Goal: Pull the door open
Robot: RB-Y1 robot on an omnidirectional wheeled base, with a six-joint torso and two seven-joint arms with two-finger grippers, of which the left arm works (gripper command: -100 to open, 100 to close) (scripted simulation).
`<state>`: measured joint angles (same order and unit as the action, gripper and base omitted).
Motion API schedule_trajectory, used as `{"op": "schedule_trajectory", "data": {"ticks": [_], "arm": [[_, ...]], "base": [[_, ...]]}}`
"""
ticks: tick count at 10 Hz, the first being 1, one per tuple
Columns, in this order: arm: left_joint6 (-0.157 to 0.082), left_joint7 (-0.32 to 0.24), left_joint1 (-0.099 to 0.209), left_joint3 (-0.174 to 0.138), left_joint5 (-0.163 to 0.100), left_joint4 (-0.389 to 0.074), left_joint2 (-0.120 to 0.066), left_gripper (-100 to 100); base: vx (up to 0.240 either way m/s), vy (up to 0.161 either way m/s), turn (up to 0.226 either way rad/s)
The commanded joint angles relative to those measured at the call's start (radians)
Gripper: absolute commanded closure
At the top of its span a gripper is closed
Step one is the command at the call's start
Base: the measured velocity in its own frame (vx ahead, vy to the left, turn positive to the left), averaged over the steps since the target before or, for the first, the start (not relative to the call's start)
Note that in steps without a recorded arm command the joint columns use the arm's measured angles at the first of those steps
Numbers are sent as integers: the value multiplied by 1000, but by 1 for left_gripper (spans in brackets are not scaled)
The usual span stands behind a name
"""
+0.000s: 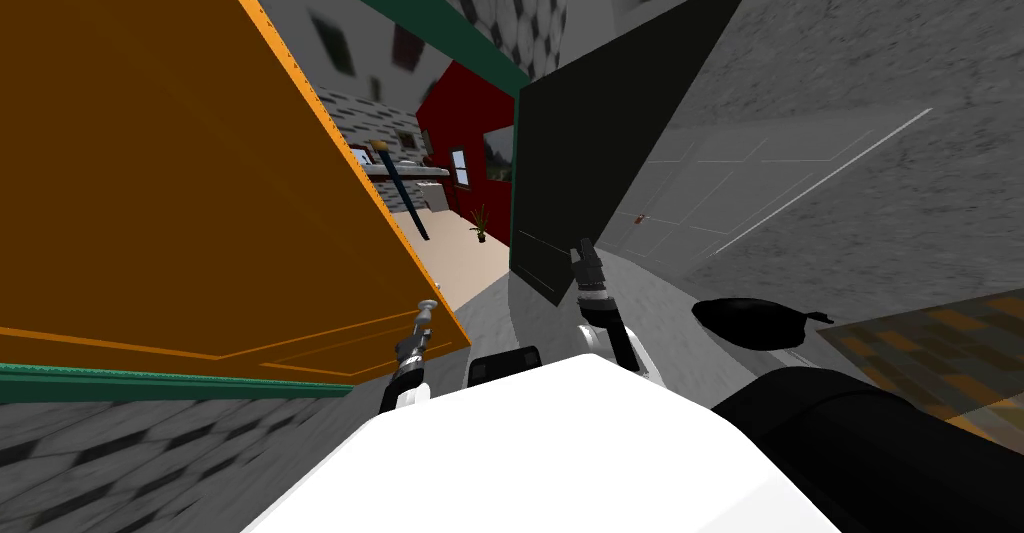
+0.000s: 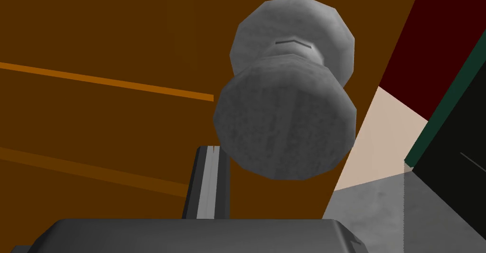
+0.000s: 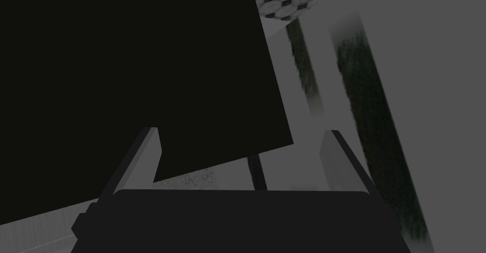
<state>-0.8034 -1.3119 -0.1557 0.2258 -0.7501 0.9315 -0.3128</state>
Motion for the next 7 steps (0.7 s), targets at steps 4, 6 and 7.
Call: {"op": "schedule_trajectory", "data": {"ticks": [4,6,7], "arm": [[-16,-1,-12,25,13,42,9,-100],[-36,-10,-18,38,21,43,9,-100],[-20,-6,-25,15,8,23,-5,-100]], "base": [[-35,11,-28],[-55,22,-46],[-35,43,3]]}}
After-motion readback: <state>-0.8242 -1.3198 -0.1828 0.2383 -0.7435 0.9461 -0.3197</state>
